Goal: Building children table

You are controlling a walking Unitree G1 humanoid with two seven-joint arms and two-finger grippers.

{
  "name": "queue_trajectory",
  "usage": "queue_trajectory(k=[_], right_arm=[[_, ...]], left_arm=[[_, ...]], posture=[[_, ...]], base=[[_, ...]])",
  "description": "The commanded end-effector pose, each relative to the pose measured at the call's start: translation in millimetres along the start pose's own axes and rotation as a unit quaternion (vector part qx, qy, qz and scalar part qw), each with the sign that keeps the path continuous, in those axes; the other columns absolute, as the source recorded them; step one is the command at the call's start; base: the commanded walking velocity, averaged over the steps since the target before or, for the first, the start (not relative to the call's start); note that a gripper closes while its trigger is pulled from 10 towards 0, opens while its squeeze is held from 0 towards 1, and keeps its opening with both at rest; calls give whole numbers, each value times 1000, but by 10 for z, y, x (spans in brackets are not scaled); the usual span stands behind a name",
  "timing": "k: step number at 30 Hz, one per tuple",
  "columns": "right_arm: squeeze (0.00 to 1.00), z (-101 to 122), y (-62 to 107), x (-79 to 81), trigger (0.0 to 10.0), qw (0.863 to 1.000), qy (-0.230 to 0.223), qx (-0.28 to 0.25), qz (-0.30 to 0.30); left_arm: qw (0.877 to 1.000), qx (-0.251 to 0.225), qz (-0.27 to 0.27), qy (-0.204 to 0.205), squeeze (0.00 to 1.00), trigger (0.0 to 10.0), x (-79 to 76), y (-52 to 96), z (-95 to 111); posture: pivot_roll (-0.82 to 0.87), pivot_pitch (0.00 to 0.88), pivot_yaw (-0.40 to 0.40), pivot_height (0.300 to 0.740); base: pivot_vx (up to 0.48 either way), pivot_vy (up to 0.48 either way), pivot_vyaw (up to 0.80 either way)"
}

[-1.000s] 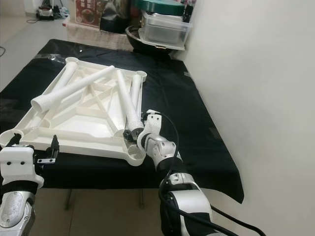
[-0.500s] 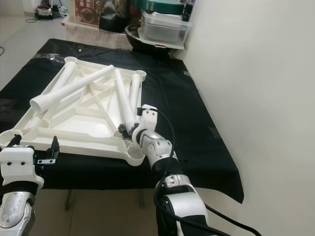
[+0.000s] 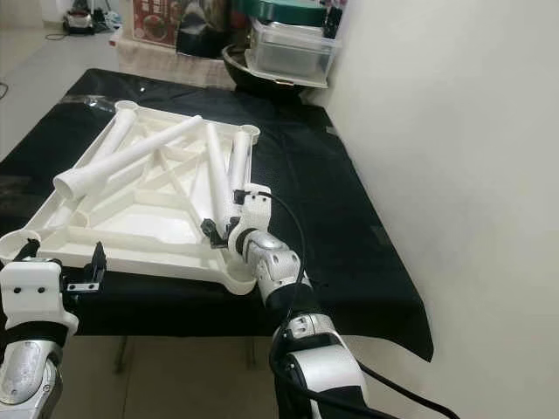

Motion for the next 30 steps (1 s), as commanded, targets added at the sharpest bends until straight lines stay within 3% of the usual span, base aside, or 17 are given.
queue_trajectory(k=[1, 2, 15, 16, 17, 18, 19, 20, 21, 30], right_arm=[[0, -110, 9, -108, 9451, 1000, 0, 17, -17], [0, -126, 10, -138, 10000, 1000, -3, 19, -22], [0, -150, -11, -154, 9843, 1000, -17, 1, -22], [0, -148, -11, -153, 7451, 1000, -16, 0, -22], [0, -148, -11, -153, 7451, 1000, -16, 0, -22], [0, -144, -11, -152, 5490, 1000, -15, -2, -21], [0, -144, -11, -152, 5490, 1000, -15, -2, -21], [0, -139, -9, -151, 1961, 1000, -13, -4, -19], [0, -123, -8, -135, 0, 1000, -15, -11, -14], [0, 51, 8, -32, 0, 998, -24, -57, 14]], left_arm=[[1000, 2, -5, 2, 0, 10000, -26, -1, 2], [1000, 2, -5, 2, 0, 10000, -29, -2, 3], [1000, 3, -5, 5, 0, 10000, -39, 3, 4], [1000, 3, -5, 5, 0, 10000, -39, 3, 4], [1000, 3, -5, 5, 0, 10000, -39, 3, 4], [1000, 3, -5, 5, 0, 10000, -39, 4, 5], [1000, 3, -5, 5, 0, 10000, -39, 4, 5], [1000, 4, -5, 5, 0, 10000, -38, 4, 5], [1000, 4, -6, 5, 0, 10000, -36, 3, 5], [1000, 4, -6, 4, 0, 10000, -23, -4, 5]], posture=[[236, 0, -194, 740], [236, 0, -194, 740], [240, 0, -196, 740], [240, 0, -196, 740], [240, 0, -196, 740], [238, 0, -196, 740], [238, 0, -196, 740], [239, 0, -196, 740], [239, 0, -195, 740], [235, 0, -189, 740]], base=[[0, 0, 0], [0, 0, 0], [0, 0, 0], [0, 0, 0], [0, 0, 0], [0, 0, 0], [0, 0, 0], [0, 0, 0], [0, 0, 0], [0, 0, 0]])
Point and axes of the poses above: a point about 5 cm out from each wrist's last joint towards the gripper, its own y axis pointing back from the gripper into the wrist, its own z axis along the axis of the wrist's last joint, x = y × z, the point moved 6 cm from there along -y, pointing out of the wrist towards the gripper, and after that the axes turned 1 degree about y, right-handed, at the moved point
